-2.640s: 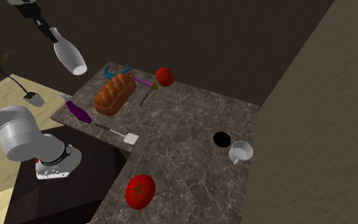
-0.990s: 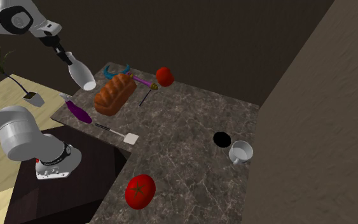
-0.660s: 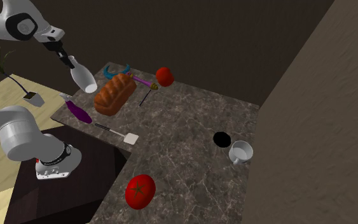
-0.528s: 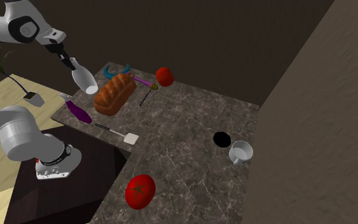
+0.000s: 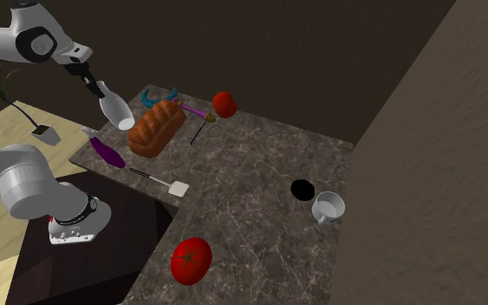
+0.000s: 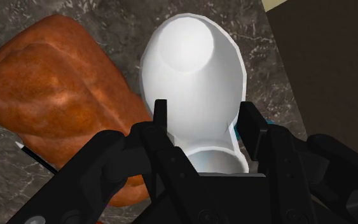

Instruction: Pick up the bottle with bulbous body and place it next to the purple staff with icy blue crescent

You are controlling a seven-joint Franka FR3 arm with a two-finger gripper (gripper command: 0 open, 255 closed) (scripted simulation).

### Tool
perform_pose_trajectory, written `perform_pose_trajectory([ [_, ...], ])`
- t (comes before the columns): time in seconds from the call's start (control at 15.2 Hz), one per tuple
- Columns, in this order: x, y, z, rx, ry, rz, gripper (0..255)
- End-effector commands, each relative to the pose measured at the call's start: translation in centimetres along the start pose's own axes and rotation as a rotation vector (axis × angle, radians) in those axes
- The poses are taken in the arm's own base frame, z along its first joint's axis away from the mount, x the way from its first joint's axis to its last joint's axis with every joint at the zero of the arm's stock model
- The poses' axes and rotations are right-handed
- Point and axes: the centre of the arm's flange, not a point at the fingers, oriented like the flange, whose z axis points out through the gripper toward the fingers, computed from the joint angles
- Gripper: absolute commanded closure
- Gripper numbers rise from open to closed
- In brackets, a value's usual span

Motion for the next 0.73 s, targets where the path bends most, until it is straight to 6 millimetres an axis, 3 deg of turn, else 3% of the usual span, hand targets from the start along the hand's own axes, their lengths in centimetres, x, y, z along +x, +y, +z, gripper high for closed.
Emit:
perform_pose_trajectory([
  [0.0, 0.0, 0.0, 0.0, 0.000, 0.000, 0.000, 255],
  [0.07, 0.0, 0.0, 0.0, 0.000, 0.000, 0.000, 255],
  [0.13, 0.0, 0.0, 0.0, 0.000, 0.000, 0.000, 0],
  [0.46, 0.0, 0.0, 0.0, 0.000, 0.000, 0.000, 0],
  [0.66, 0.0, 0.0, -4.0, 0.000, 0.000, 0.000, 0],
])
